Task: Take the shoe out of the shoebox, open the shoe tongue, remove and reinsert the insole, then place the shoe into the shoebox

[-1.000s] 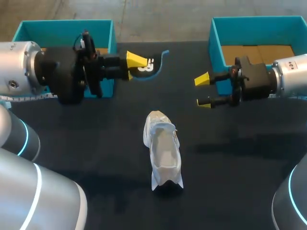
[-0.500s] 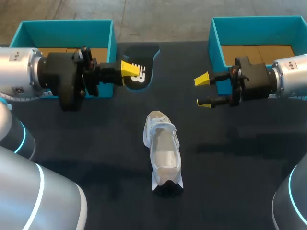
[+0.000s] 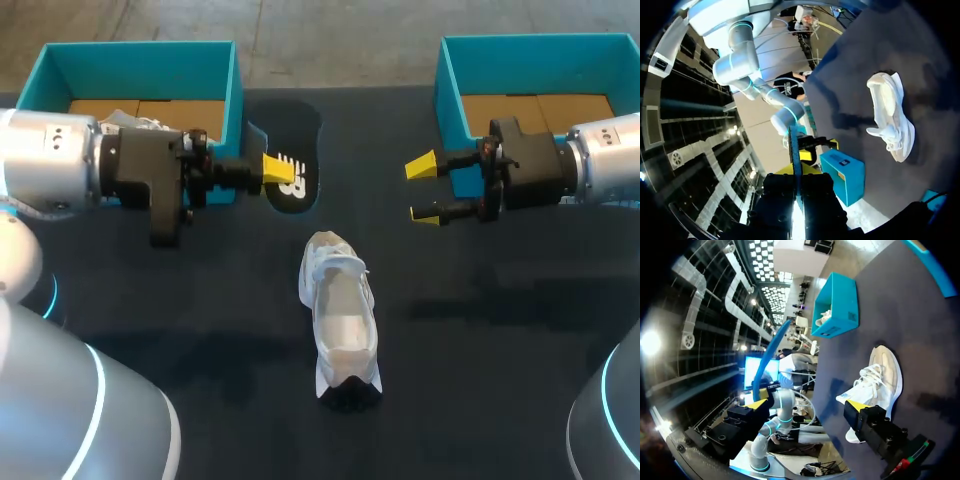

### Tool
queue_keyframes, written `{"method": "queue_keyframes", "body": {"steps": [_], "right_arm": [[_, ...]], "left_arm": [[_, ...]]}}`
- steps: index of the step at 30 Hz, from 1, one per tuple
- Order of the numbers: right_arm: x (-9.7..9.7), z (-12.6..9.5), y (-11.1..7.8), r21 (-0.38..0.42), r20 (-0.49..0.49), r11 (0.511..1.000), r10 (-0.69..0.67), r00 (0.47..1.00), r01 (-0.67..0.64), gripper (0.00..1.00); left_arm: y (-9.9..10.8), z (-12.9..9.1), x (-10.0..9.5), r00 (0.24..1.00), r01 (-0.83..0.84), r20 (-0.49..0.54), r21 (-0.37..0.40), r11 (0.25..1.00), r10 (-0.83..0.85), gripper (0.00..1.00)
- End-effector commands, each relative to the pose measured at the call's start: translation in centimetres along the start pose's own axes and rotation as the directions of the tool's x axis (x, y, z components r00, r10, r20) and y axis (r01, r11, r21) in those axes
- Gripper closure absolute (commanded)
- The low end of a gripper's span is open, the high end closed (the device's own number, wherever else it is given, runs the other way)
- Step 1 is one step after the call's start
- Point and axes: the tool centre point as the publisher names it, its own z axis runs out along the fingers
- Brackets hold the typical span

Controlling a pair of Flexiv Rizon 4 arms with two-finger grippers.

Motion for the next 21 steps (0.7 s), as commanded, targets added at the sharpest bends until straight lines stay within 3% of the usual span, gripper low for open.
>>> {"method": "queue_keyframes", "body": {"steps": [1,18,21], "right_arm": [[0.0,0.08,-0.07,-0.002,0.001,1.0,0.0,1.0,0.0,0.0],[0.0,0.08,-0.07,-0.002,0.001,1.0,0.0,1.0,0.0,0.0],[0.0,0.08,-0.07,-0.002,0.001,1.0,0.0,1.0,0.0,0.0]], "left_arm": [[-0.56,-0.12,1.44,0.999,-0.028,0.017,-0.017,0.999,0.028,1.0],[-0.55,-0.32,1.66,0.999,-0.032,0.032,-0.023,0.999,0.033,1.0],[-1.27,0.2,2.44,0.997,-0.075,0.032,-0.031,0.997,0.076,1.0]]}}
